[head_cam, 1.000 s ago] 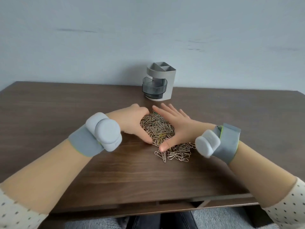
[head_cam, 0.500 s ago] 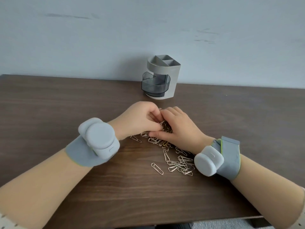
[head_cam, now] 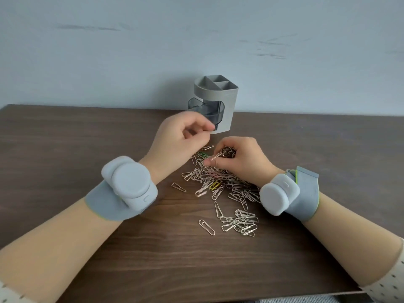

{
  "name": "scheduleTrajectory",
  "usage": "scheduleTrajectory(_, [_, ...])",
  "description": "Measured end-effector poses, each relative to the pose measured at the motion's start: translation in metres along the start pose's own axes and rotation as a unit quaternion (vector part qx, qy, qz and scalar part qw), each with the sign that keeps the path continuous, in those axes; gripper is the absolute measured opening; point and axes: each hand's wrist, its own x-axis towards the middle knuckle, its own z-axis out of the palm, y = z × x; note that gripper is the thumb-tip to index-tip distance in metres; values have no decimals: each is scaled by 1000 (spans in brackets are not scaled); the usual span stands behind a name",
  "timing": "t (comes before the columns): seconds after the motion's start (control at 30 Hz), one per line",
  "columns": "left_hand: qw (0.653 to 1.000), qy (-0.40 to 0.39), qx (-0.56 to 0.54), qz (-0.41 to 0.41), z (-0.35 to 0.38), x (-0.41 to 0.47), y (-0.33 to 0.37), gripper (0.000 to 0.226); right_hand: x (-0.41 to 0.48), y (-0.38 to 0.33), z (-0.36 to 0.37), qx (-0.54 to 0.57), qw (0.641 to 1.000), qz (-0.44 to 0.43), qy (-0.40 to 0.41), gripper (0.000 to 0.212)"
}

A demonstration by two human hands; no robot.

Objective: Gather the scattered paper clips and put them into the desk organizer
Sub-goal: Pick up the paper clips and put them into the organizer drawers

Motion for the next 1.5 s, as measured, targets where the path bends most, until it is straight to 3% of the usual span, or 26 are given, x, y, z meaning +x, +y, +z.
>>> scheduleTrajectory(0.1, [989, 27, 137, 44, -7, 21, 2, 34, 6, -3, -6, 85, 996, 36, 6, 23])
scheduleTrajectory(0.17, [965, 13, 259, 48, -11, 35, 0, 46, 11, -5, -11, 159, 985, 60, 21, 23])
scheduleTrajectory(0.23, [948, -23, 317, 34, -13, 45, -4, 40, 19, -7, -17, 228, 969, 80, 40, 22])
scheduleTrajectory(0.37, [950, -88, 293, 60, -11, 53, -10, 13, 38, -16, -30, 330, 939, 78, 61, 27])
scheduleTrajectory(0.53, [982, -101, 159, 19, -4, 59, -6, 37, 66, -30, -46, 437, 890, 79, 99, 32])
scheduleTrajectory(0.7, [985, -129, 115, -3, 6, 62, -2, 48, 86, -35, -49, 461, 870, 91, 150, 39])
scheduleTrajectory(0.9, [969, -161, 185, -18, -10, 67, 2, 52, 98, -34, -42, 471, 859, 77, 185, 33])
scheduleTrajectory(0.97, [943, -199, 266, -26, -26, 69, 2, 55, 98, -33, -40, 472, 857, 71, 194, 31])
scheduleTrajectory(1.03, [894, -247, 373, -25, -37, 68, 0, 57, 98, -32, -37, 474, 855, 71, 197, 29])
scheduleTrajectory(1.1, [873, -277, 401, -28, -38, 66, -1, 52, 98, -31, -35, 473, 855, 71, 199, 28])
scheduleTrajectory(1.23, [897, -286, 336, -20, -30, 63, 5, 34, 97, -33, -32, 464, 860, 55, 203, 29])
scheduleTrajectory(1.5, [910, -270, 313, -4, -26, 63, 5, 28, 95, -36, -29, 456, 861, 48, 219, 25])
